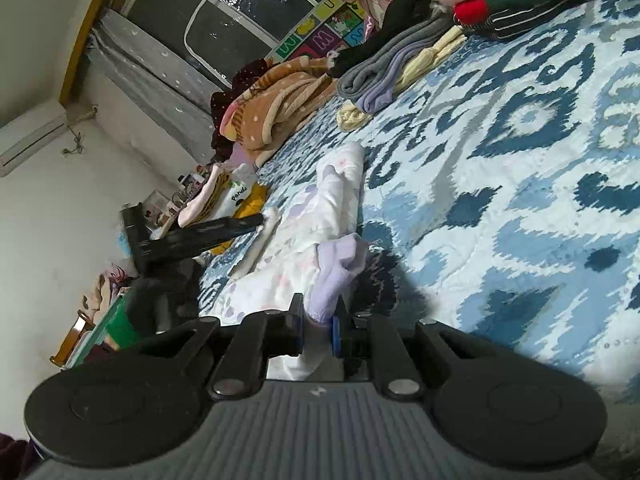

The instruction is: Fold clothes

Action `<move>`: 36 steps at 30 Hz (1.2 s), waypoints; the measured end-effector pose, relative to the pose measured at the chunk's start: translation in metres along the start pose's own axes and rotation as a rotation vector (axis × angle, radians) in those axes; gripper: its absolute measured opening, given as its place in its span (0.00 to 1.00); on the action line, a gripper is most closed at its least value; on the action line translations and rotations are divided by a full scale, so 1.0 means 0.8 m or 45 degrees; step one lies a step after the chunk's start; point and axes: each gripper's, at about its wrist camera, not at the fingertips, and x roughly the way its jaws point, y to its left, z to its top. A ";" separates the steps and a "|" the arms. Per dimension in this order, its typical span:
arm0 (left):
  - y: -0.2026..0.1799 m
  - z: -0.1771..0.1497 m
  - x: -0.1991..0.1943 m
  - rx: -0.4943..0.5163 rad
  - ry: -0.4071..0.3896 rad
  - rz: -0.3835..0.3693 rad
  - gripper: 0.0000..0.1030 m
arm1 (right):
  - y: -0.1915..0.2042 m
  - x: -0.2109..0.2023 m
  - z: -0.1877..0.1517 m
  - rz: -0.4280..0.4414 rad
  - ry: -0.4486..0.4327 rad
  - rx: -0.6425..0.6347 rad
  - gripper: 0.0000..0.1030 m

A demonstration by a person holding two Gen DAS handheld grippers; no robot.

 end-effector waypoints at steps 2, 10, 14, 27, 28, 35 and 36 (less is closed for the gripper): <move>0.003 -0.003 -0.027 -0.005 -0.019 0.027 0.22 | 0.001 0.000 0.000 0.007 -0.008 -0.002 0.14; -0.037 -0.059 -0.056 -0.016 0.112 -0.037 0.22 | 0.006 -0.006 0.002 0.024 -0.045 -0.022 0.14; -0.066 -0.085 -0.042 0.127 0.141 0.011 0.22 | 0.010 -0.010 0.002 0.028 -0.066 -0.046 0.14; -0.064 -0.092 -0.059 0.020 0.117 -0.029 0.22 | 0.030 -0.018 0.002 0.033 -0.091 -0.124 0.14; -0.064 -0.085 -0.072 0.019 0.079 -0.039 0.22 | 0.032 -0.019 0.004 0.045 -0.096 -0.128 0.14; -0.041 -0.089 -0.153 -0.097 -0.085 0.000 0.22 | 0.051 -0.027 0.012 0.112 -0.116 -0.144 0.14; -0.042 -0.093 -0.160 -0.083 -0.082 0.007 0.22 | 0.052 -0.028 0.013 0.104 -0.116 -0.132 0.14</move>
